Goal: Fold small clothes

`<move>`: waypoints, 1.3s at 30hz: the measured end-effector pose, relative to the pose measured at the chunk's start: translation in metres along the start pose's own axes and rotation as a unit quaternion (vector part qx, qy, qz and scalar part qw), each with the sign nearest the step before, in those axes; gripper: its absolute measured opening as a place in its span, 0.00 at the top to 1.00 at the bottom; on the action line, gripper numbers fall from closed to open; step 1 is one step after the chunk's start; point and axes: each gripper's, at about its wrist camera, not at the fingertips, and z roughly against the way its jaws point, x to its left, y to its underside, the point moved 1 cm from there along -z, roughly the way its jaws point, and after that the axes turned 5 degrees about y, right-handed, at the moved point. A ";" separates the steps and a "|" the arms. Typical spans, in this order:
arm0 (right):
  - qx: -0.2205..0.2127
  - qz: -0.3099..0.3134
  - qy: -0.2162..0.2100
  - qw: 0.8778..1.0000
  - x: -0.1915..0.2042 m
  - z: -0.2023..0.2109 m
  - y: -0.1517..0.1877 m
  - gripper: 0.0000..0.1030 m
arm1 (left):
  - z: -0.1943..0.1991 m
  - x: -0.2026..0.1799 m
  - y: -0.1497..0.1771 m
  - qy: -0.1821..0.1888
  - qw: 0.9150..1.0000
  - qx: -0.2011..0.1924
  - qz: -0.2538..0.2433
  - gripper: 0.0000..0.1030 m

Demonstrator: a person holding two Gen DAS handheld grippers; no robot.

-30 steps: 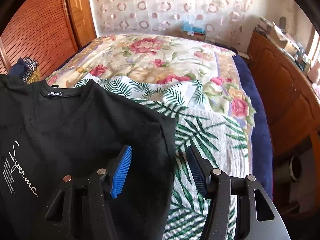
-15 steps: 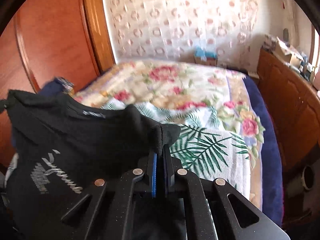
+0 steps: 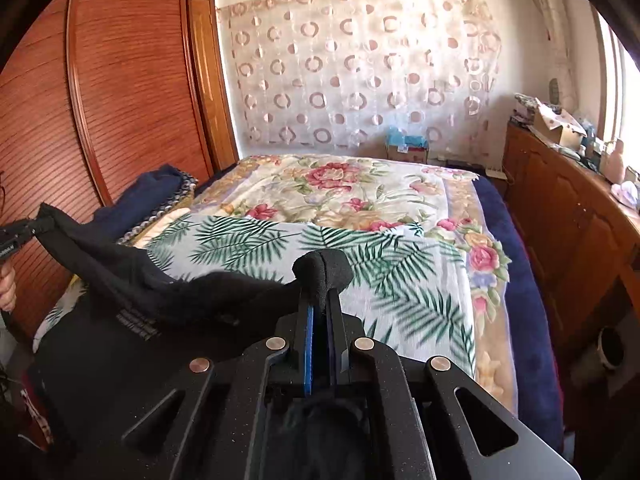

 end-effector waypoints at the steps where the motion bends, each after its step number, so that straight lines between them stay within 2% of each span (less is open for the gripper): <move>1: -0.003 -0.002 -0.001 1.000 0.001 0.006 0.005 0.95 | 0.006 0.000 0.006 -0.004 1.000 -0.001 0.002 0.95; 8: 0.006 0.004 0.004 1.000 0.004 0.060 0.039 0.95 | 0.049 -0.002 0.040 -0.011 1.000 -0.008 0.025 0.95; 14: 0.018 -0.007 -0.019 1.000 0.005 0.103 0.043 0.95 | 0.089 -0.003 0.055 -0.014 0.999 -0.015 0.025 0.95; 20: 0.019 0.010 -0.013 1.000 0.013 0.147 0.057 0.95 | 0.098 -0.004 0.072 -0.022 0.999 -0.006 0.022 0.95; 23: 0.039 0.013 -0.009 0.999 0.013 0.146 0.072 0.95 | 0.090 -0.001 0.092 -0.014 0.999 0.012 0.041 0.95; 28: 0.083 -0.026 -0.013 0.996 0.006 0.125 0.102 0.95 | 0.072 0.001 0.124 -0.022 0.997 0.055 0.052 0.95; 31: 0.099 -0.037 -0.011 0.994 0.001 0.112 0.114 0.95 | 0.071 0.003 0.129 -0.021 0.996 0.065 0.050 0.94; 34: 0.105 -0.041 -0.005 0.994 0.000 0.105 0.113 0.95 | 0.079 0.005 0.124 -0.026 0.997 0.056 0.042 0.88; 36: 0.102 -0.037 -0.004 0.994 0.002 0.107 0.111 0.95 | 0.085 0.005 0.119 -0.029 0.998 0.045 0.035 0.79; 38: 0.100 -0.032 -0.003 0.994 0.005 0.110 0.109 0.95 | 0.092 0.008 0.113 -0.041 0.998 0.029 0.025 0.61; 39: 0.101 -0.026 -0.001 0.995 0.007 0.108 0.107 0.93 | 0.094 0.010 0.109 -0.046 0.998 0.021 0.025 0.58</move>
